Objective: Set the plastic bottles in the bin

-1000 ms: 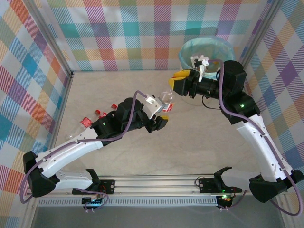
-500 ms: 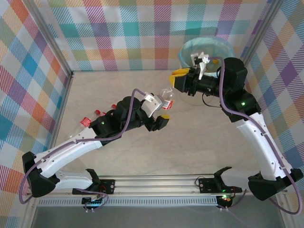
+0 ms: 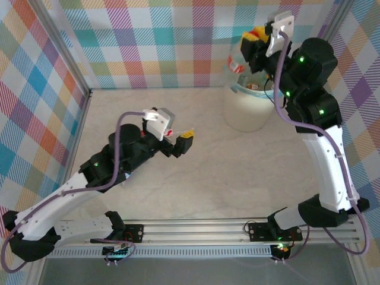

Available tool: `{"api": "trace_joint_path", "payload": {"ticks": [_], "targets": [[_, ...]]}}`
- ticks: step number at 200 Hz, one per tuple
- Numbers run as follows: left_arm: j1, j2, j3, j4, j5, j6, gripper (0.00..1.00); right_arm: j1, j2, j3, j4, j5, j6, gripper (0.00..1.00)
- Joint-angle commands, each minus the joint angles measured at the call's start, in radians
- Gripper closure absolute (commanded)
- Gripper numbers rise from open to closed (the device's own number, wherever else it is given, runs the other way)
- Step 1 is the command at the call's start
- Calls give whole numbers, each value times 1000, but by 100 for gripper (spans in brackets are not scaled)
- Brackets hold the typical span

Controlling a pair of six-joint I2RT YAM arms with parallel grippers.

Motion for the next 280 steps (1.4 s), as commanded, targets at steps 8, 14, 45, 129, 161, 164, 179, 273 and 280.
{"api": "trace_joint_path", "payload": {"ticks": [8,14,45,129,161,164,179,273,280], "targets": [[6,-68,-42,-51,-61,-29,1,-21,174,123,66,291,-290,100],[6,-79,-49,-58,-67,-33,1,-24,215,157,58,317,-311,100],[6,-119,-84,-70,-88,-43,0,-23,405,329,-33,399,-310,100],[6,-179,-52,-201,-146,-8,0,15,627,380,113,563,-222,100],[7,-207,-84,-190,-188,-13,0,-1,675,384,139,596,-222,100],[6,-209,-87,-187,-191,-15,0,-5,677,381,133,594,-209,100],[7,-209,-99,-175,-198,-24,0,-26,682,356,107,593,-146,100],[7,-196,-85,-209,-199,-70,0,-92,712,150,-35,603,76,100],[7,-201,-85,-218,-208,-83,0,-100,712,131,-48,589,128,100]]}}
